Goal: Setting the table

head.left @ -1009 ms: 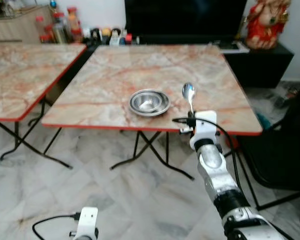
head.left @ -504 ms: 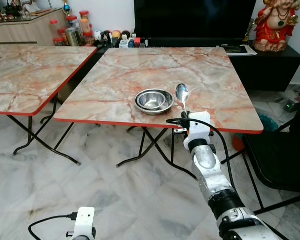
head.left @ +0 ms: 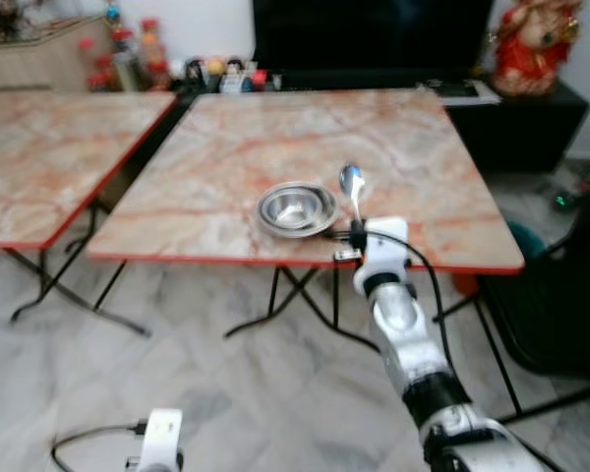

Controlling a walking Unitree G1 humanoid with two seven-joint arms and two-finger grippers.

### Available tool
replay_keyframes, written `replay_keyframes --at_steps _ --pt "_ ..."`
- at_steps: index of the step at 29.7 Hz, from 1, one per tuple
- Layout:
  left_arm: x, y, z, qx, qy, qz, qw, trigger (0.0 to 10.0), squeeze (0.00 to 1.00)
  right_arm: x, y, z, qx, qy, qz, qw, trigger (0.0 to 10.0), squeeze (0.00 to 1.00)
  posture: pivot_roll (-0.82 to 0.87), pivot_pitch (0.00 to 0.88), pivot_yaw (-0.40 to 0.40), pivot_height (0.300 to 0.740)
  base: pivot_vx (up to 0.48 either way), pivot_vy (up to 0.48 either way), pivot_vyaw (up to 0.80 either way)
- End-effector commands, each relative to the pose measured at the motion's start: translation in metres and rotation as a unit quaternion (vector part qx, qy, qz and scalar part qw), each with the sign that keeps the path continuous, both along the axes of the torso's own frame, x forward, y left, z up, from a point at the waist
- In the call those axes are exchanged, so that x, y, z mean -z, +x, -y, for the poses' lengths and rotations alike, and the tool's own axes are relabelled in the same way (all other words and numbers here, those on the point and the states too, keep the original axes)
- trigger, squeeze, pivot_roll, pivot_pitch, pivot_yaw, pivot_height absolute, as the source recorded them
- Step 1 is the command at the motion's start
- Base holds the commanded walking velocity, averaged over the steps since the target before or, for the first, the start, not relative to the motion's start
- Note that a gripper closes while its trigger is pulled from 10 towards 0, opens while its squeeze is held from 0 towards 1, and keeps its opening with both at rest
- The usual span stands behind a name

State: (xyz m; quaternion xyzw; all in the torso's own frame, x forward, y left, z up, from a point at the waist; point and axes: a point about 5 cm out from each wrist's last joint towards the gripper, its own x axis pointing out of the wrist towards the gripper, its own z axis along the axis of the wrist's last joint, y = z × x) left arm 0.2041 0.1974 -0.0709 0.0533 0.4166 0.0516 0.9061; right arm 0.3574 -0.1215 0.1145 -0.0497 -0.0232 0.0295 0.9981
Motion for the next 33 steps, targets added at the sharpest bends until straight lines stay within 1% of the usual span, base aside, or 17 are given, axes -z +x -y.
replay_keyframes --at_steps 1,10,17,33 --pt "0.004 -0.0091 -0.0073 -0.008 0.004 -0.016 1.0 10.0 0.0 -0.0075 0.0019 -0.0151 -0.019 0.008 0.012 1.0 10.0 0.0 -0.03 0.0 0.044 0.74 0.3 0.0 0.0" --pt "0.0029 -0.0071 -0.0073 -0.004 0.005 -0.014 1.0 10.0 0.0 -0.0055 0.0009 -0.0194 -0.023 0.014 0.007 1.0 10.0 0.0 -0.03 0.0 0.044 0.74 0.303 0.0 0.0" --pt "0.0038 -0.0093 -0.0087 -0.009 0.004 -0.016 1.0 10.0 0.0 -0.0028 0.0001 -0.0205 -0.02 0.013 0.001 1.0 10.0 0.0 -0.03 0.0 0.047 0.74 0.304 0.0 0.0" --pt "0.0033 -0.0091 -0.0107 -0.009 0.007 -0.015 1.0 10.0 0.0 -0.0018 -0.0005 -0.0207 -0.017 0.015 0.0 1.0 10.0 0.0 -0.02 0.0 0.053 0.74 0.304 0.0 0.0"
